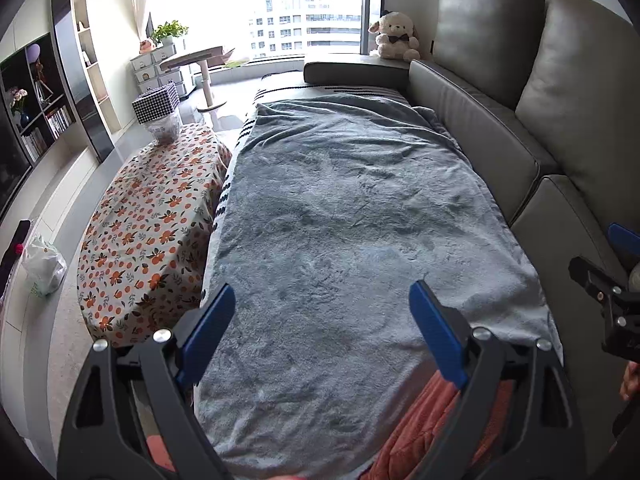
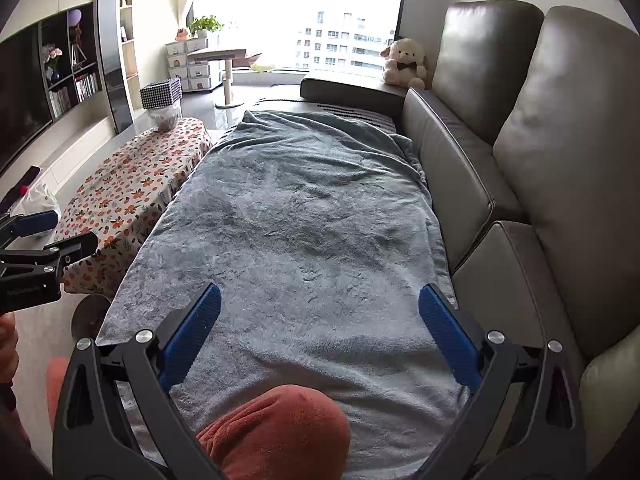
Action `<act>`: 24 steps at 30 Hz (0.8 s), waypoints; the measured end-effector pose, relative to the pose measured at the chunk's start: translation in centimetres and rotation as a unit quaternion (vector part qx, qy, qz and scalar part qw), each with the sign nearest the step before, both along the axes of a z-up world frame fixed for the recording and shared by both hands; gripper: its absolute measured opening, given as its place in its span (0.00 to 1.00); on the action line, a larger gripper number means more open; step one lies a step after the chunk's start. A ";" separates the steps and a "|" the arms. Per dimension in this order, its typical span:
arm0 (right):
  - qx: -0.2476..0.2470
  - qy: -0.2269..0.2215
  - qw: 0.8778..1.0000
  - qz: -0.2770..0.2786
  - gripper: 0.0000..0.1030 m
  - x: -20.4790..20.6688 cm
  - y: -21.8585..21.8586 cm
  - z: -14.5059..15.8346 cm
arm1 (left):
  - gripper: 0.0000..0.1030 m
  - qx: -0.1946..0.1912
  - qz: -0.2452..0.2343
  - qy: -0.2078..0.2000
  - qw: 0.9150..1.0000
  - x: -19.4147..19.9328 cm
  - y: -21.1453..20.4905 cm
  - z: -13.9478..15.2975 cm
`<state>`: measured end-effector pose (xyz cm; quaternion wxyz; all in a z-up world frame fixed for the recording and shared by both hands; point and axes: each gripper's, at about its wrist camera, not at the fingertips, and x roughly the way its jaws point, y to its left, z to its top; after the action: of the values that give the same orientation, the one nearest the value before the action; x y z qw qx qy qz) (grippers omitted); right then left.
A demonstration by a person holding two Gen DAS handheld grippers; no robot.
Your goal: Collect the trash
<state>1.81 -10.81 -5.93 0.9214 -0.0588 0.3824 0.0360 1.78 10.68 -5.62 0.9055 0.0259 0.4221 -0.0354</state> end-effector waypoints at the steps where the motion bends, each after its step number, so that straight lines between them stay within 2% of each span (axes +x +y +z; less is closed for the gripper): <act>1: -0.001 0.001 1.000 -0.002 0.93 0.0 0.0 0.0 | 0.86 0.001 -0.004 0.001 1.000 -0.1 -0.2 0.1; 11: 0.000 0.007 1.000 -0.014 0.93 0.4 -0.1 0.0 | 0.86 0.012 -0.018 0.011 1.000 -0.1 -1.0 0.1; 24: 0.008 0.011 1.000 -0.011 0.93 0.7 0.0 -0.1 | 0.86 0.007 -0.040 0.007 0.999 -0.5 -1.6 0.7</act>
<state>2.50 -10.82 -6.04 0.9181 -0.0468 0.3926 0.0291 1.27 9.09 -4.95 0.9000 0.0491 0.4278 -0.0682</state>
